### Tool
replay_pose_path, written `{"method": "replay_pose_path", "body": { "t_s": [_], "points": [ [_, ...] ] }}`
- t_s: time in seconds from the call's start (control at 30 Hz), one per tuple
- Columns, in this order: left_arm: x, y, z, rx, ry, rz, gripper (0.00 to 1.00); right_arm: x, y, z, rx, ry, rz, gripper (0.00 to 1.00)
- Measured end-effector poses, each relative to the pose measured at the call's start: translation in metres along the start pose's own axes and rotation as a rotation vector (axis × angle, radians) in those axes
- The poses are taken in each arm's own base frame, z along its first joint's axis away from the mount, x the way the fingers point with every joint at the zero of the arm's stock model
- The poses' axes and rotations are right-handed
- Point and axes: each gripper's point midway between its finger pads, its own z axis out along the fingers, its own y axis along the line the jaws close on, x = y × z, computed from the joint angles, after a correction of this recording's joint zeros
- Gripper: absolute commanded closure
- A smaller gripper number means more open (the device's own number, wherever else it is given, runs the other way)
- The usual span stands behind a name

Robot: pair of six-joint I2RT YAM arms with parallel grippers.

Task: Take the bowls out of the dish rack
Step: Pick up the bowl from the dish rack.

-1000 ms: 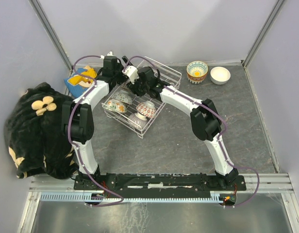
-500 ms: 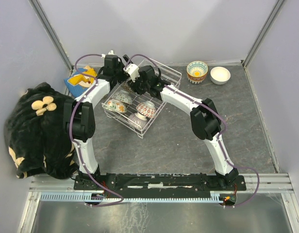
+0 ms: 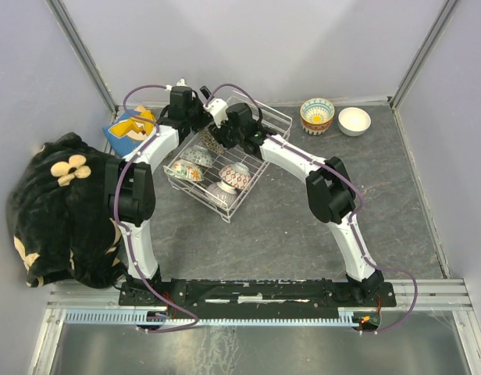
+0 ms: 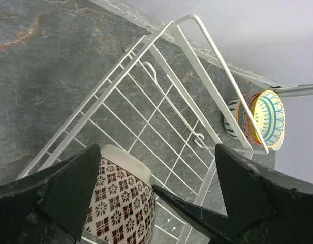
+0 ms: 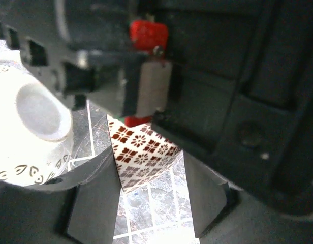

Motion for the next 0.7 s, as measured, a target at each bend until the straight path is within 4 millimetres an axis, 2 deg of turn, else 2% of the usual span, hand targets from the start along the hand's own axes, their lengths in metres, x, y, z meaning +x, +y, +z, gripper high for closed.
{"method": "replay_pose_path", "body": {
  "t_s": [0.7],
  "points": [
    [0.011, 0.0, 0.012, 0.009, 0.031, 0.002, 0.01, 0.011, -0.024, 0.012, 0.054, 0.0, 0.055, 0.55]
  ]
}}
